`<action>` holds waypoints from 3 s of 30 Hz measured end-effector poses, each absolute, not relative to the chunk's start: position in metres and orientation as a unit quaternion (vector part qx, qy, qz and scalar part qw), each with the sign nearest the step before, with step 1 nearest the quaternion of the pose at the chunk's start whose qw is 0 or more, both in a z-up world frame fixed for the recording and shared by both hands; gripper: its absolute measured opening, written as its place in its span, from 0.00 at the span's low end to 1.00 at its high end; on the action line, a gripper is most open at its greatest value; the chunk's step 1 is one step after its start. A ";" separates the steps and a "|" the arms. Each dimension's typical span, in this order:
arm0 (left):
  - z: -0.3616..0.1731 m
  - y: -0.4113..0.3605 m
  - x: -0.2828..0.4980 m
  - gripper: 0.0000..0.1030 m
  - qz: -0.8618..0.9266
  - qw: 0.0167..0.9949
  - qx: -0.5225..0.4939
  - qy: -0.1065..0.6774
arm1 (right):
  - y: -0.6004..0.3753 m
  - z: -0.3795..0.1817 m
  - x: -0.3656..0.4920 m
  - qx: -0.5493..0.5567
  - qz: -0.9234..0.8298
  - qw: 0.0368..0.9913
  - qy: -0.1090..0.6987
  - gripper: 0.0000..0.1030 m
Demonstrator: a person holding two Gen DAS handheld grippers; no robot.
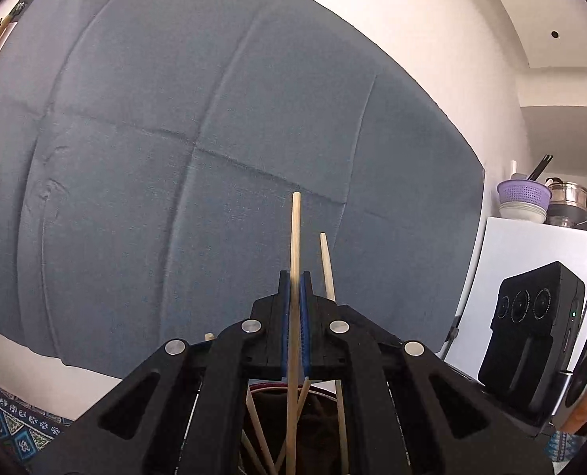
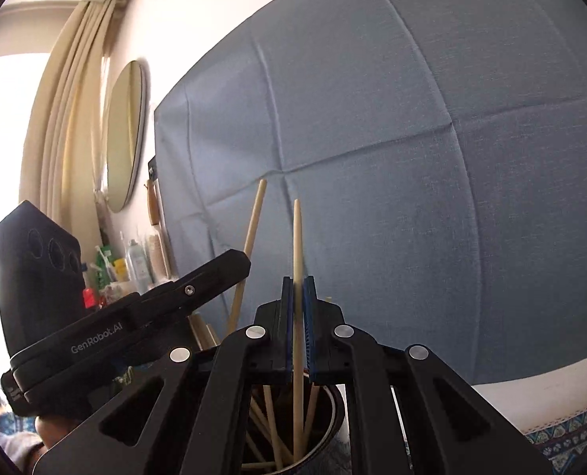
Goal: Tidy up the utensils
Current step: 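Open the right tool over the cup while the left tool releases its stick, then move both open tools back down toward the last sticks on the cloth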
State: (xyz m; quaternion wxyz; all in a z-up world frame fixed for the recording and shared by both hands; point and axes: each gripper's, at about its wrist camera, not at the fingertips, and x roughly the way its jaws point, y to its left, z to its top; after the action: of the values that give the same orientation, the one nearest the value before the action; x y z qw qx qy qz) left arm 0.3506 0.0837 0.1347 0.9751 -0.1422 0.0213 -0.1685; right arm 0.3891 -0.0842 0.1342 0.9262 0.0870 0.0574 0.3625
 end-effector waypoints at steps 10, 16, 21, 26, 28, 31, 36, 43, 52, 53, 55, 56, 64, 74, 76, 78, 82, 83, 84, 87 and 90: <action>0.134 0.082 0.340 0.05 -0.148 0.981 -0.118 0.033 | -0.092 0.129 0.381 0.082 0.339 0.934 0.070 0.08; 0.149 0.086 0.323 0.09 -0.138 0.984 -0.109 0.031 | -0.107 0.148 0.369 0.089 0.325 0.940 0.061 0.15; 0.160 0.089 0.307 0.15 -0.131 0.985 -0.113 0.031 | -0.116 0.165 0.352 0.088 0.314 0.944 0.050 0.30; 0.171 0.091 0.290 0.25 -0.128 0.984 -0.118 0.036 | -0.123 0.178 0.332 0.087 0.297 0.950 0.040 0.49; 0.175 0.093 0.282 0.33 -0.125 0.985 -0.117 0.036 | -0.127 0.183 0.323 0.086 0.291 0.952 0.036 0.55; 0.181 0.093 0.270 0.45 -0.119 0.985 -0.116 0.035 | -0.131 0.191 0.311 0.086 0.284 0.954 0.032 0.61; 0.188 0.094 0.249 0.67 -0.109 0.987 -0.112 0.041 | -0.140 0.201 0.287 0.084 0.277 0.957 0.027 0.77; 0.192 0.098 0.222 0.94 -0.085 0.988 -0.111 0.063 | -0.147 0.210 0.252 0.072 0.281 0.957 0.027 0.85; 0.172 0.098 0.202 0.94 -0.060 0.988 -0.083 0.112 | -0.152 0.199 0.222 0.063 0.291 0.953 0.060 0.91; 0.168 0.098 0.202 0.94 -0.061 0.988 -0.082 0.120 | -0.152 0.194 0.220 0.065 0.293 0.951 0.071 0.91; 0.158 0.097 0.201 0.94 -0.056 0.986 -0.078 0.139 | -0.153 0.184 0.219 0.065 0.298 0.948 0.093 0.91; 0.154 0.097 0.201 0.94 -0.053 0.984 -0.077 0.149 | -0.153 0.179 0.218 0.062 0.299 0.946 0.106 0.92; 0.114 0.093 0.204 0.94 -0.041 0.968 -0.057 0.239 | -0.153 0.133 0.218 0.039 0.296 0.932 0.203 0.92; 0.062 0.089 0.222 0.94 0.005 0.931 -0.046 0.361 | -0.147 0.081 0.213 -0.017 0.240 0.907 0.345 0.92; 0.054 0.088 0.226 0.94 0.011 0.922 -0.046 0.385 | -0.148 0.074 0.211 -0.015 0.241 0.899 0.366 0.92; 0.045 0.087 0.229 0.94 0.018 0.913 -0.045 0.406 | -0.148 0.068 0.210 -0.018 0.236 0.891 0.387 0.92; 0.032 0.082 0.233 0.94 0.019 0.899 -0.042 0.436 | -0.144 0.053 0.213 -0.021 0.231 0.867 0.441 0.92; 0.031 0.081 0.233 0.94 0.017 0.896 -0.044 0.441 | -0.142 0.048 0.213 -0.021 0.233 0.860 0.454 0.92; 0.029 0.079 0.234 0.94 0.014 0.893 -0.045 0.448 | -0.140 0.045 0.214 -0.025 0.234 0.856 0.461 0.92; 0.022 0.071 0.235 0.94 0.003 0.884 -0.045 0.466 | -0.130 0.030 0.213 -0.054 0.229 0.843 0.484 0.92; 0.018 0.063 0.237 0.94 -0.004 0.878 -0.038 0.477 | -0.122 0.016 0.210 -0.073 0.234 0.830 0.501 0.92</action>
State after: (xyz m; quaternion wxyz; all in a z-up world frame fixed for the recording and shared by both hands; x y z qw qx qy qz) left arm 0.2366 0.0631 0.0179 0.8779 -0.0383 0.4773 -0.0042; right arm 0.2098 -0.1220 0.0157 0.8298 -0.0729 0.5015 0.2338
